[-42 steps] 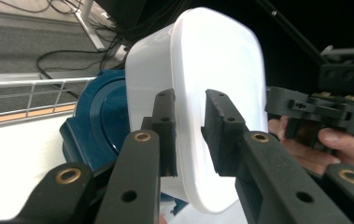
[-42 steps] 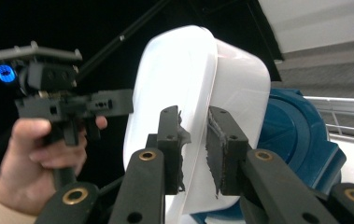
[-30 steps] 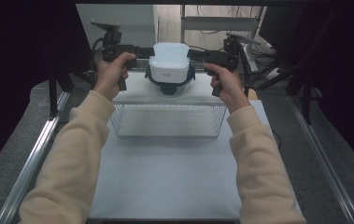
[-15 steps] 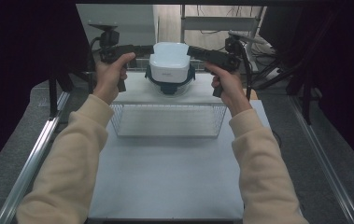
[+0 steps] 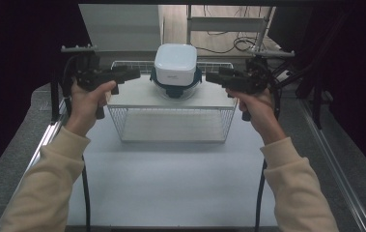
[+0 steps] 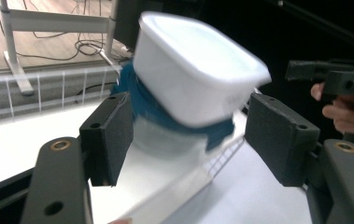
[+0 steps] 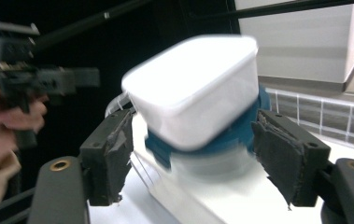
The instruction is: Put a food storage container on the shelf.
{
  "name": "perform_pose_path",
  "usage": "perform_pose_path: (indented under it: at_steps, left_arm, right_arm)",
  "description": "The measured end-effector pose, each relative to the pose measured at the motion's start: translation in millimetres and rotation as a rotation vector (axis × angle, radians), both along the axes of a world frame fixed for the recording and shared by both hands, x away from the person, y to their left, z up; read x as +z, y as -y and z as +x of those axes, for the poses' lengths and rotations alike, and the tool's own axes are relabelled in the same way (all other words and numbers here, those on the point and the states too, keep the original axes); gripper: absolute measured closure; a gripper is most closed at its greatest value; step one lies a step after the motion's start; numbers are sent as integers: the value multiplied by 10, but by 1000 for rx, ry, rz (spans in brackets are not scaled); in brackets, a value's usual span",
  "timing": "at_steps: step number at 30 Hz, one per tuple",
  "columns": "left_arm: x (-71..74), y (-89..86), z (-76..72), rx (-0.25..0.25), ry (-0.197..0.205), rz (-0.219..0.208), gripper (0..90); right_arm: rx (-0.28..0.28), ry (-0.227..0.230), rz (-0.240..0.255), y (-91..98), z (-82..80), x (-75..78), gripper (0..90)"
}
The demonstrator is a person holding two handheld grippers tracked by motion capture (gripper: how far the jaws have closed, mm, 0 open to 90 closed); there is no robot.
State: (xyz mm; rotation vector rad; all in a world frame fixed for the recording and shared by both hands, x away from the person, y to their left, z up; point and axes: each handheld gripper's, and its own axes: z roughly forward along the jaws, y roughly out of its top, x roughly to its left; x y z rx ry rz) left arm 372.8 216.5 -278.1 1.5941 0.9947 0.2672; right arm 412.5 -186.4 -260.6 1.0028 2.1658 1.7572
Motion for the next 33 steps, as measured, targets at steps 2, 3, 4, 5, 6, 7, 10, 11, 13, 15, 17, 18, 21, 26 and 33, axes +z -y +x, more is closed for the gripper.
perform_pose_path:
  at_steps: [2, 3, 4, 5, 6, 7, 10, 11, 13, 15, 17, 18, 21, 26, 33]
  left_arm:
    - [-119, 5, -178, -14, 23, 25, 313]
    - [-119, 5, -178, -14, 23, 25, 311]
    - [-164, 7, -238, -17, 25, 26, 311]
    - [-226, 10, -308, -24, 29, 33, 311]
    - [-278, 14, -361, -32, 28, 42, 308]
    - [-336, 19, -414, -37, 28, 42, 308]
    - [-614, 58, -607, -48, 24, 97, 301]
    - [-614, 58, -607, -48, 24, 97, 298]
    - [-784, 77, -681, -62, 6, 111, 297]
    - [-958, 107, -750, -68, -18, 117, 293]
    - [-1118, 147, -813, -66, -27, 145, 292]
    - [-1190, 170, -844, -63, -30, 159, 291]
    - [-1377, 219, -911, -66, -42, 184, 289]
    - [-1615, 268, -1015, -69, -65, 209, 284]
    - [-1952, 346, -1161, -66, -100, 232, 286]
  right_arm:
    - [-5, 33, -77, -2, -150, -112, 267]
    - [-6, 45, -95, 1, -202, -150, 268]
    - [-5, 53, -107, 4, -251, -192, 268]
    - [-5, 53, -107, 4, -251, -192, 268]
    - [-3, 63, -125, 15, -365, -289, 267]
    - [-3, 63, -125, 15, -365, -289, 267]
    - [0, 76, -160, 65, -593, -495, 258]
    - [-1, 80, -171, 85, -648, -556, 258]
    - [-1, 78, -190, 130, -754, -689, 258]
    - [-3, 81, -199, 158, -801, -759, 260]
    - [-7, 73, -213, 217, -885, -899, 260]
    - [-8, 69, -218, 247, -919, -972, 261]
    - [-17, 46, -220, 331, -988, -1171, 262]
    - [-41, -3, -228, 479, -1100, -1550, 268]
    - [-45, -71, -234, 606, -1206, -1956, 271]
